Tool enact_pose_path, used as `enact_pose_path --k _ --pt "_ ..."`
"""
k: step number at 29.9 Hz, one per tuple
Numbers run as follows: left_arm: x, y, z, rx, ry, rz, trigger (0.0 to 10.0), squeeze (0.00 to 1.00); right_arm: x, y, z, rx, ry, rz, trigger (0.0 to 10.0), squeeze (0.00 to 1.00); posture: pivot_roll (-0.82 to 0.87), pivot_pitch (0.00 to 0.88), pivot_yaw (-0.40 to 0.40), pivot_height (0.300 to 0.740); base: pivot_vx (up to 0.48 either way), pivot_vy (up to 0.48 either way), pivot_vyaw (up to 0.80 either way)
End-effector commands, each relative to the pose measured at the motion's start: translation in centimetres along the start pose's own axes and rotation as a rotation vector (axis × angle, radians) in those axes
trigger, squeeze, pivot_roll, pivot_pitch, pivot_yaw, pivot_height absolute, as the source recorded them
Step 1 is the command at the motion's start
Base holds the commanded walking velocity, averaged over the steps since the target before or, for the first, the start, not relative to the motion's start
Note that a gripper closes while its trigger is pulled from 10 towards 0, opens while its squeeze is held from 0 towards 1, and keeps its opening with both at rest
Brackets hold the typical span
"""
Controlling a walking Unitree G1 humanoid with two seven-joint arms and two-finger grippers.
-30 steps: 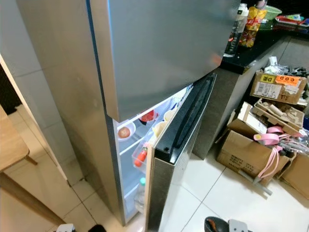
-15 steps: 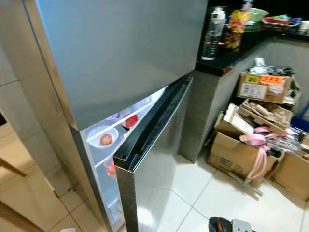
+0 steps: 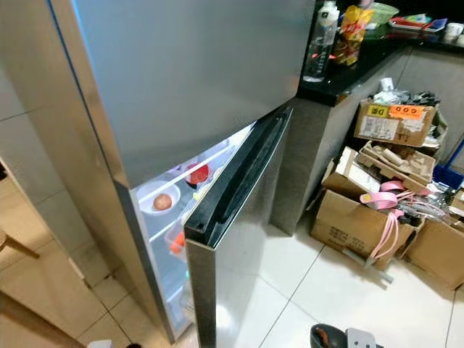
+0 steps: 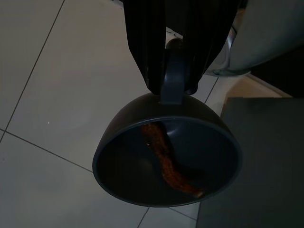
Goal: Restocking fridge
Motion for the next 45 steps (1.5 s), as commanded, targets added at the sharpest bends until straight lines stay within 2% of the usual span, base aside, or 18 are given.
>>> enact_pose_path --k 1,13,29,30,36,42,45 --pt "-0.5 -0.1 0.0 0.010 -0.017 -0.004 10.0 0.00 0.0 -0.1 0.0 0.004 -0.002 -0.002 10.0 0.00 -0.08 0.000 -0.020 0.740 -0.368 0.000 0.00" --pt "-0.7 -0.1 0.0 0.012 -0.021 -0.007 10.0 0.00 -0.1 -0.1 0.0 0.003 -0.004 -0.001 10.0 0.00 -0.08 0.000 -0.021 0.740 -0.358 0.000 0.00" --pt "-0.4 -0.2 -0.1 -0.009 -0.001 0.001 10.0 0.00 0.0 -0.2 0.0 0.006 -0.002 -0.002 10.0 0.00 -0.08 0.000 -0.021 0.740 0.000 0.000 0.00" --pt "-0.5 -0.1 -0.2 -0.022 -0.013 0.021 10.0 0.00 0.0 -0.2 0.0 0.006 -0.003 -0.002 10.0 0.00 -0.08 0.000 -0.021 0.740 0.000 -0.465 0.00" --pt "-0.5 -0.1 -0.2 -0.022 -0.011 0.019 10.0 0.00 -0.1 -0.2 0.0 0.006 -0.004 -0.003 10.0 0.00 -0.08 0.000 -0.021 0.740 0.000 -0.459 0.00" --pt "0.5 -0.5 -0.2 0.013 0.040 0.007 10.0 0.00 -0.1 -0.2 0.0 0.007 -0.004 -0.006 10.0 0.00 -0.08 0.000 -0.022 0.740 0.000 -0.056 0.00" --pt "2.6 -0.5 -0.2 0.017 0.120 -0.030 10.0 0.00 -0.1 -0.1 0.0 0.008 -0.004 -0.008 10.0 0.00 -0.08 0.000 -0.025 0.740 0.000 0.000 0.00"
Point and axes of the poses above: a point about 5 cm out from each wrist's last joint towards the gripper, its own z axis pointing out of the wrist towards the gripper, its own x axis along the axis of the wrist's last joint, y = z × x, the point moved 4 cm from there along z, pointing out of the wrist towards the gripper, and after that the axes turned 11 degrees about -z, right-handed, at the moved point
